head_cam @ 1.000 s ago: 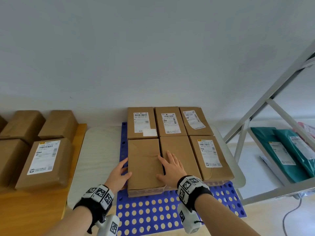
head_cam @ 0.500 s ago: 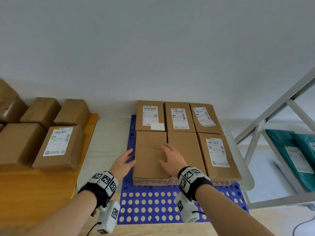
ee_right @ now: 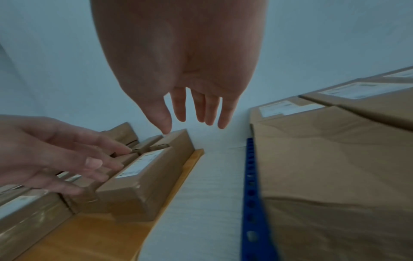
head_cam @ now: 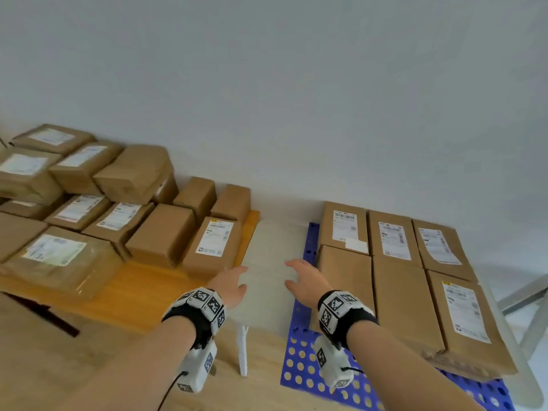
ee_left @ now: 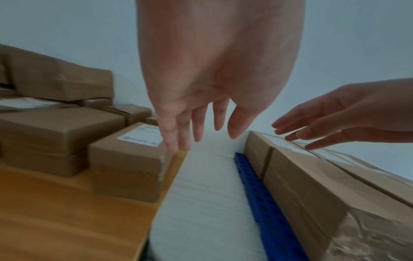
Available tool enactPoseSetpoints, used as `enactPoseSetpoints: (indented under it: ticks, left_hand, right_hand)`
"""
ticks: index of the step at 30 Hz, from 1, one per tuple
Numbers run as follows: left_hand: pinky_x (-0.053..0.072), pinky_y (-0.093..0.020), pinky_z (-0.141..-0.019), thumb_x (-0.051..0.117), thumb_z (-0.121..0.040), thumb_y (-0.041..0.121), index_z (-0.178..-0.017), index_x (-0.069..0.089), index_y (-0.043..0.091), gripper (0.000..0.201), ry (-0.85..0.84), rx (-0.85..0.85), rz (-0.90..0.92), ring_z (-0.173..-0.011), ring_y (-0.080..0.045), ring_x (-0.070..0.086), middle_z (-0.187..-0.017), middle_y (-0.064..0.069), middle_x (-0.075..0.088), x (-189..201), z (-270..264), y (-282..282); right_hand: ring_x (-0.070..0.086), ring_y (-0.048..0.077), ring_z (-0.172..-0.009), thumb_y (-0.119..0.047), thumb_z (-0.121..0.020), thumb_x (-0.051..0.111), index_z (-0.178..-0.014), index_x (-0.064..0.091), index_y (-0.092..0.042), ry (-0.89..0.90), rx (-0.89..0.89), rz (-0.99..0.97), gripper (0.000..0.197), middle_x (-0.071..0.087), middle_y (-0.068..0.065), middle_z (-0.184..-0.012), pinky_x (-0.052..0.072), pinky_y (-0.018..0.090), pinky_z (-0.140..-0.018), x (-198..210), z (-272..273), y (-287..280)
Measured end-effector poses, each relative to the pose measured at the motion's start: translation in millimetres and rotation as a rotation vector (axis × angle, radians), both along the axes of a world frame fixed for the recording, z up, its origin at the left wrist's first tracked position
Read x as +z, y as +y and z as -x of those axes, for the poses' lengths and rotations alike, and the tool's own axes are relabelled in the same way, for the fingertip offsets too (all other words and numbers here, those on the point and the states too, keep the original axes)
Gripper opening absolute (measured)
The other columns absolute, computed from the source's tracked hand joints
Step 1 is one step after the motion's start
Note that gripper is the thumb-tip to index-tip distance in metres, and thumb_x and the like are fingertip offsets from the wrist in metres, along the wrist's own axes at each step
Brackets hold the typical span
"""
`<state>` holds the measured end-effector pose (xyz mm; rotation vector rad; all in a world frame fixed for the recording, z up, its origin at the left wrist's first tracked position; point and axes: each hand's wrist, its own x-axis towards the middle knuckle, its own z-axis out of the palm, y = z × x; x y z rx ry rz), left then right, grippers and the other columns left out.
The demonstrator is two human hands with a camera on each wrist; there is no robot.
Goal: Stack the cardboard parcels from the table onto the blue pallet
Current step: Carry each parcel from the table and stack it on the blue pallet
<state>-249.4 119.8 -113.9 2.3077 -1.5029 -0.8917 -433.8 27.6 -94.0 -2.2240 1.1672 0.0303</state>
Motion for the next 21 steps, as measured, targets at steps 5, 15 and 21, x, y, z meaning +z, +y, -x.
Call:
enactPoseSetpoints:
  ticks: [5, 15, 21]
  left_hand:
    - [0.042, -0.026, -0.097, 0.044, -0.098, 0.026, -0.144, 0.032, 0.024, 0.048, -0.03, 0.081, 0.025, -0.126, -0.02, 0.048, -0.147, -0.001, 0.04, 16, -68, 61]
    - [0.045, -0.031, -0.097, 0.042, -0.099, 0.033, -0.146, 0.029, 0.021, 0.05, -0.101, 0.164, -0.039, -0.123, -0.021, 0.051, -0.147, -0.003, 0.039, 25, -205, 187]
    - [0.04, -0.03, -0.101, 0.043, -0.099, 0.035, -0.144, 0.032, 0.02, 0.049, -0.114, 0.201, -0.032, -0.128, -0.019, 0.045, -0.145, -0.001, 0.042, 19, -262, 244]
  right_hand:
    - [0.03, 0.02, -0.139, -0.028, -0.096, 0.05, -0.144, 0.034, -0.016, 0.023, 0.061, 0.008, 0.053, 0.031, 0.003, -0.151, 0.024, 0.03, -0.112, 5, -74, 50]
    - [0.031, 0.021, -0.139, -0.031, -0.095, 0.051, -0.146, 0.032, -0.017, 0.084, 0.115, 0.002, 0.055, 0.031, 0.004, -0.153, 0.027, 0.032, -0.113, 11, -197, 151]
    - [0.029, 0.022, -0.14, -0.032, -0.097, 0.049, -0.147, 0.03, -0.017, 0.123, 0.177, -0.002, 0.056, 0.029, 0.003, -0.153, 0.027, 0.034, -0.113, 16, -253, 197]
